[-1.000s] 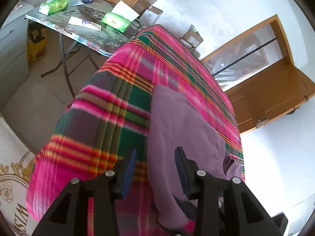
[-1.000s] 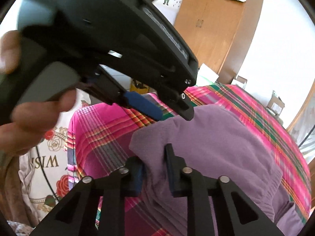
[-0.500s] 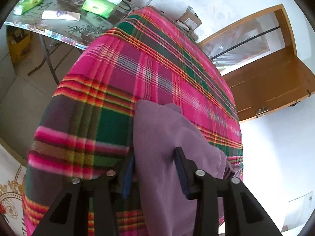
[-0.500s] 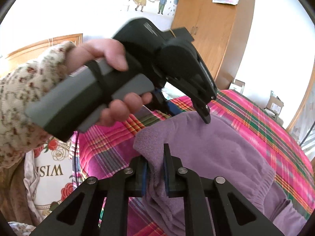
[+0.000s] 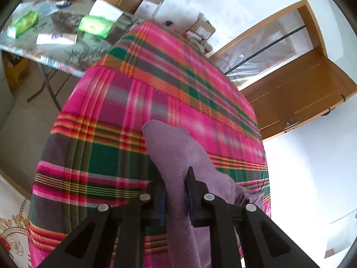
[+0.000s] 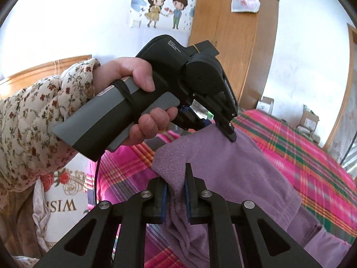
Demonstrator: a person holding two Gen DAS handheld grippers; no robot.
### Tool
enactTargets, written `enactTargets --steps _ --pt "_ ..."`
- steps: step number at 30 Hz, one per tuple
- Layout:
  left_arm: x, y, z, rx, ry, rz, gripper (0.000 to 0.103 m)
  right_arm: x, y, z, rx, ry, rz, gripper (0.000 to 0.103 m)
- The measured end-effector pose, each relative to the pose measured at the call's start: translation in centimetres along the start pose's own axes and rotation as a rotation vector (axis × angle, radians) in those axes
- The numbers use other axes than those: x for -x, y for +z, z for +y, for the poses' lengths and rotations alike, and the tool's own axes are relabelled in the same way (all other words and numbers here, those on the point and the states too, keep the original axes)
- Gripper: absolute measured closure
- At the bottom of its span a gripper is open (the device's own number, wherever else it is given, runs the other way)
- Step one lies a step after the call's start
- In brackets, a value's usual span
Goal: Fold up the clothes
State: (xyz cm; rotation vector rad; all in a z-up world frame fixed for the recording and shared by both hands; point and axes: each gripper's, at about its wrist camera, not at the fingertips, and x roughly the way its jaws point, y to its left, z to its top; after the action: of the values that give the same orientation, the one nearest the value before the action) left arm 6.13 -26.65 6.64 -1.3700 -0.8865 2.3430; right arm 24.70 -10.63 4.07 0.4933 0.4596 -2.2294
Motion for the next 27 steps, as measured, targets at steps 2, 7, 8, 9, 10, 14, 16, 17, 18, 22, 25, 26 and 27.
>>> enactTargets --steps 2,7,8,9,10,14,16,17,18,22,25,26,27 --pt "0.6 0.2 -1.0 -0.013 0.008 -0.022 0.089 0.2 0.5 -0.4 -0.005 0.001 -0.025 0.091" --pt "1.6 -0.3 -0.8 -0.009 0.05 -0.048 0.089 0.9 1.7 -0.6 -0.038 0.029 -0.068 0.091" --pt "1.6 -0.5 -0.5 -0.006 0.064 -0.044 0.089 0.9 1.6 -0.5 -0.039 0.04 -0.067 0.091" --pt "1.5 -0.7 -0.1 0.004 0.071 -0.039 0.089 0.8 1.5 -0.5 -0.042 0.056 -0.06 0.091" --pt "1.5 -0.8 0.3 0.014 0.079 -0.034 0.089 0.6 1.4 -0.4 -0.043 0.067 -0.054 0.091" --pt "1.3 -1.2 0.6 0.022 0.101 -0.029 0.089 -0.3 1.4 0.0 -0.04 0.091 -0.033 0.091" --pt "1.4 -1.2 0.1 0.016 0.109 -0.032 0.089 -0.2 1.3 -0.2 -0.052 0.101 -0.027 0.091" --pt "1.5 -1.1 -0.4 0.005 0.114 -0.036 0.089 -0.1 1.3 -0.5 -0.059 0.103 -0.029 0.091" --pt "1.6 -1.1 -0.9 -0.002 0.116 -0.041 0.089 0.0 1.3 -1.0 -0.066 0.101 -0.035 0.091" --pt "2.2 -1.2 -3.5 -0.038 0.146 -0.061 0.089 1.6 1.7 -1.8 -0.089 0.084 -0.074 0.091" --pt "2.5 -1.4 -5.6 -0.073 0.16 -0.079 0.089 3.1 1.5 -2.7 -0.114 0.069 -0.102 0.091" --pt "2.6 -1.4 -6.3 -0.083 0.152 -0.086 0.089 3.7 1.3 -2.9 -0.122 0.063 -0.112 0.091" --pt "2.7 -1.4 -6.9 -0.087 0.141 -0.09 0.089 4.4 1.3 -3.2 -0.132 0.057 -0.123 0.091"
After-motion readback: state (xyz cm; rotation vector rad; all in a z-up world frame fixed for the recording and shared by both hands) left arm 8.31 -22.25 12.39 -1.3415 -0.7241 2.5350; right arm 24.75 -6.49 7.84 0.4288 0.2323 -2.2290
